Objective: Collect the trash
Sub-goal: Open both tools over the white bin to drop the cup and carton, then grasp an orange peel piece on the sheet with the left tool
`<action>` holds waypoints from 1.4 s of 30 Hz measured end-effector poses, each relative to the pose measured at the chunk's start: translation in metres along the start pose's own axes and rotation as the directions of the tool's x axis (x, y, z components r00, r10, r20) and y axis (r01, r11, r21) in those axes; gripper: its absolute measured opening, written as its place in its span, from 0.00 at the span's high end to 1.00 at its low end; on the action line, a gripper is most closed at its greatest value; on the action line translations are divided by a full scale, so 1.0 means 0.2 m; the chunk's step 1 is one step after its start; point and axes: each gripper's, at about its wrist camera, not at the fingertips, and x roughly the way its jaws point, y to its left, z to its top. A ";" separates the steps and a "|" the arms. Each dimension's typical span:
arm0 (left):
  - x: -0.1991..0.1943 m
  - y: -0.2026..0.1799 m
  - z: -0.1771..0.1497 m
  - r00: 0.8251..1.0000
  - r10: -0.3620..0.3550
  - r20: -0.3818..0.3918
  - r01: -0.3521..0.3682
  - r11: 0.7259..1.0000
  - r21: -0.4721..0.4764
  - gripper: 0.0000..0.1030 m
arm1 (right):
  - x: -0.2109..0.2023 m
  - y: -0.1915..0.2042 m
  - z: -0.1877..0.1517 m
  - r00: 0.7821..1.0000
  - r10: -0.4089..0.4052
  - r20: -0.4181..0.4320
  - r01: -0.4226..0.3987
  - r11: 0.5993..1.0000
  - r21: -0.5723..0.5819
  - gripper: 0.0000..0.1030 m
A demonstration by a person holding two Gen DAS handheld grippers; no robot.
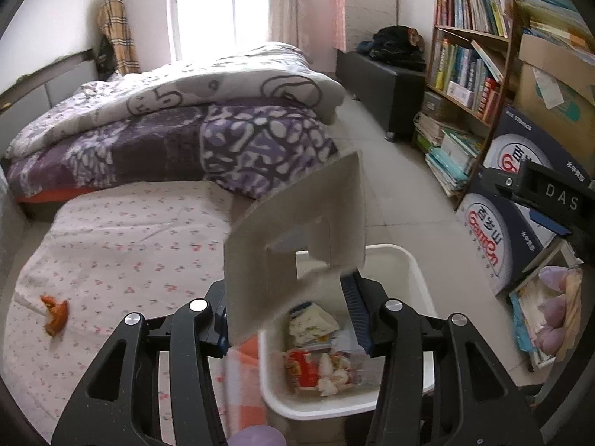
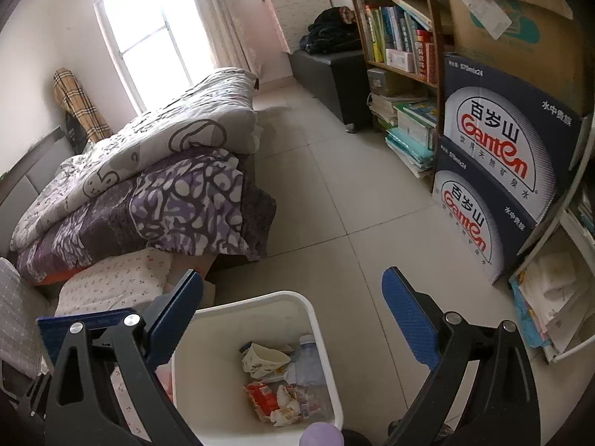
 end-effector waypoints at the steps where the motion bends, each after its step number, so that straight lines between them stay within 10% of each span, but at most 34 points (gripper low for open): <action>1: 0.01 -0.02 0.00 1.000 -0.020 -0.005 0.020 1.000 0.001 0.51 | 0.00 0.00 0.00 1.000 0.001 -0.001 -0.001 1.000 0.004 0.09; 5: 0.05 -0.02 -0.01 0.996 -0.079 -0.027 0.079 0.997 -0.014 0.15 | 0.00 0.00 0.01 1.000 0.010 -0.006 -0.009 1.000 0.016 0.09; 18: 0.11 0.35 -0.12 0.980 0.129 -0.149 -0.140 0.988 -0.062 0.13 | 0.04 0.27 -0.07 0.996 0.076 -0.055 -0.079 0.995 -0.053 0.09; 21: 0.14 0.55 -0.18 0.953 0.238 -0.190 -0.253 0.966 -0.057 0.13 | 0.05 0.37 -0.11 0.994 0.087 -0.073 -0.093 0.992 -0.090 0.09; 26: 0.20 0.97 -0.28 0.855 0.447 -0.264 -0.464 0.886 -0.001 0.13 | 0.10 0.56 -0.19 0.988 0.098 -0.116 -0.116 0.979 -0.167 0.09; 34: 0.28 1.56 -0.41 0.774 0.503 -0.384 -0.564 0.824 -0.057 0.13 | 0.18 0.84 -0.34 0.977 0.097 -0.190 -0.147 0.952 -0.269 0.09; 39: 0.35 1.74 -0.49 0.784 0.435 -0.444 -0.518 0.852 -0.081 0.11 | 0.24 0.98 -0.41 0.966 0.104 -0.238 -0.171 0.945 -0.279 0.09; 42: 0.33 1.79 -0.52 0.836 0.360 -0.413 -0.454 0.877 -0.155 0.18 | 0.26 1.06 -0.45 0.962 0.107 -0.252 -0.182 0.937 -0.298 0.09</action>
